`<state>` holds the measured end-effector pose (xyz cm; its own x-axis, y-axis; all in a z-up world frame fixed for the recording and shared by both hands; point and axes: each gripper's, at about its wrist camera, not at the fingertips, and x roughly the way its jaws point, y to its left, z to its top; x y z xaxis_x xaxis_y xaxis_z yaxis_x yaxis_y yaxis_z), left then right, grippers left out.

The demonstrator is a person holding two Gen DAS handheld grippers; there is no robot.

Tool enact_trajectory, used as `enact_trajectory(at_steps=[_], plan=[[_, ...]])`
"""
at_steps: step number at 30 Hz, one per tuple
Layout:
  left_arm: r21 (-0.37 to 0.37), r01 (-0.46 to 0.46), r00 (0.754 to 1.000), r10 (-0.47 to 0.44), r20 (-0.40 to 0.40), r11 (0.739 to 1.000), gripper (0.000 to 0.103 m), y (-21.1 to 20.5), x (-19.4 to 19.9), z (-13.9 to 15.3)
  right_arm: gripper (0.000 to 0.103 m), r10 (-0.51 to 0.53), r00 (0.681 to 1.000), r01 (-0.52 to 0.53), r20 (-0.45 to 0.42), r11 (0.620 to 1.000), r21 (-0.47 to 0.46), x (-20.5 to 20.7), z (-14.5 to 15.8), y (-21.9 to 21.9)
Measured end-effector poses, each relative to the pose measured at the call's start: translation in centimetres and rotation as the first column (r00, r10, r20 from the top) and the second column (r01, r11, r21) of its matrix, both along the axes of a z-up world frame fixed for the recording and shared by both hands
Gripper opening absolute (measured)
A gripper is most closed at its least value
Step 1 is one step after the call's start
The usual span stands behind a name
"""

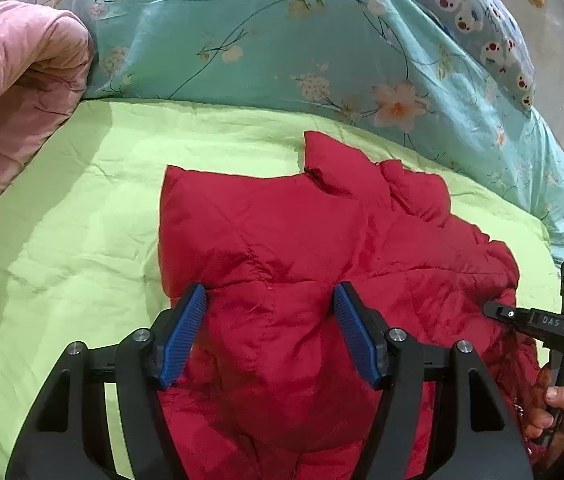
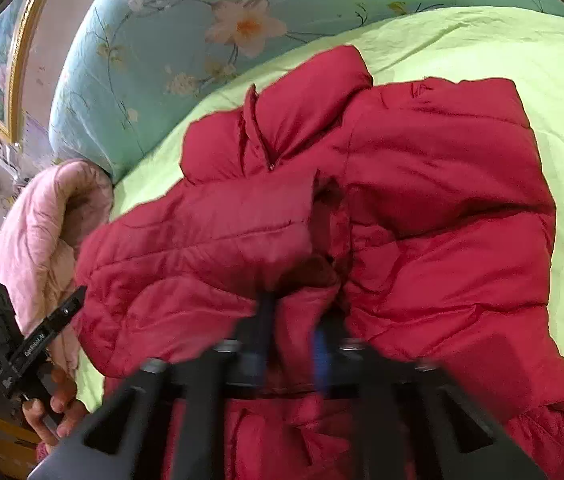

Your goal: Fold large clothes

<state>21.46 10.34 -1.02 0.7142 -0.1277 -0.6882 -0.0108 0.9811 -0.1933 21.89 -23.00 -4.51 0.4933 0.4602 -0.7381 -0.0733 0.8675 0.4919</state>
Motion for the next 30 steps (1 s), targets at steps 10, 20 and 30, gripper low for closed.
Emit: enact_trajectory(at_steps=[10, 20, 30], plan=[[0.030, 0.081, 0.997, -0.082, 0.004, 0.996, 0.066, -3.8, 1.1, 0.1, 0.005, -0.084, 0.975, 0.114, 0.205, 0.983, -0.141, -3.3, 8.7, -4.1], [0.095, 0.114, 0.991, -0.107, -0.079, 0.989, 0.066, -5.2, 2.7, -2.9, 0.003, -0.143, 0.987, 0.158, 0.077, 0.954, -0.256, -2.4, 2.8, -6.4], [0.081, 0.091, 0.996, -0.090, -0.015, 0.993, 0.066, -3.9, 1.8, 0.3, 0.037, -0.201, 0.947, 0.277, 0.250, 0.906, -0.322, -5.0, 7.6, -6.0]])
